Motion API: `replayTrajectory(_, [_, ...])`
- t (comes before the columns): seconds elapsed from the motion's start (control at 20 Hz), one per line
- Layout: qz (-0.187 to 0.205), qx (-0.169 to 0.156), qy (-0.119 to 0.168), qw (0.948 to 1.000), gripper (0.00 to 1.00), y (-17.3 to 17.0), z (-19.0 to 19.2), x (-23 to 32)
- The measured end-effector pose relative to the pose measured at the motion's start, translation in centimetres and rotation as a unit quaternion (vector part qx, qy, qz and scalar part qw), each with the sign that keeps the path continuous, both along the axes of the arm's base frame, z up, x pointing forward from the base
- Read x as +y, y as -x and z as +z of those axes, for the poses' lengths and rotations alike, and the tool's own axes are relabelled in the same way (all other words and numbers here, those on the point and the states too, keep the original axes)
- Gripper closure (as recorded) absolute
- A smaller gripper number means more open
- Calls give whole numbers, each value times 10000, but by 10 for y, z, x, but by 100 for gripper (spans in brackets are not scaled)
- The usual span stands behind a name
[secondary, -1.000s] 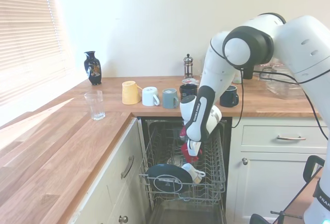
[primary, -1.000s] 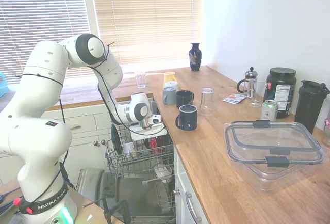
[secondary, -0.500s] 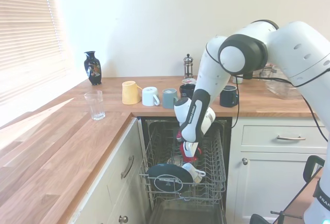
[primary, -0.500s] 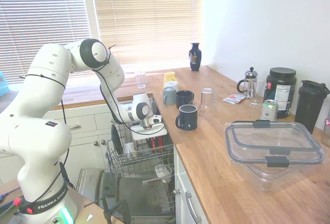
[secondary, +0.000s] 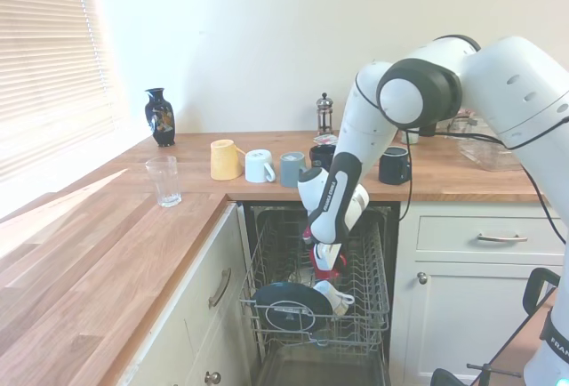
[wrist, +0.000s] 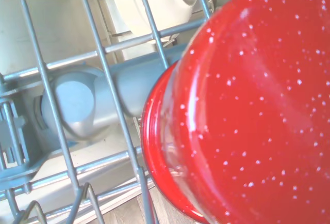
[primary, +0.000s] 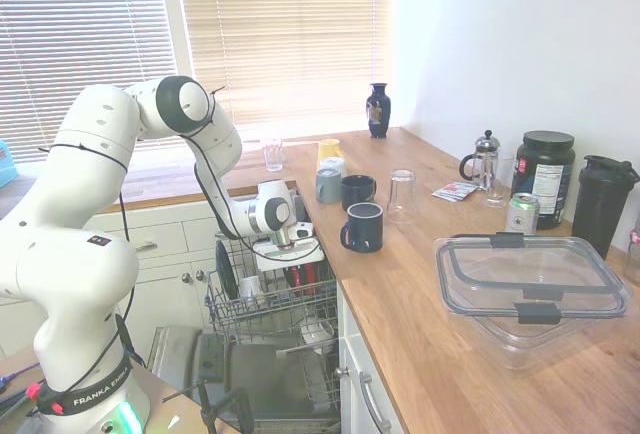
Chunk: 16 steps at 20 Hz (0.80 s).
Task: Unload a mug from dishwasher
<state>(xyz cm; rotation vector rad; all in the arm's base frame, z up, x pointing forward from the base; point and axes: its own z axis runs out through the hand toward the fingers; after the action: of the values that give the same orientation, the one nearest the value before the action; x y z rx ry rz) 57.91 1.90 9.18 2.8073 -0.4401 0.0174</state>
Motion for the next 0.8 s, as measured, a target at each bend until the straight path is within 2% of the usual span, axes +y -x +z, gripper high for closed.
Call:
replayTrajectory(0.45, [113,-204,101,9997,100,1,31,18])
replayTrajectory(0.8, [214,-557,157,9981,100,5,71,43])
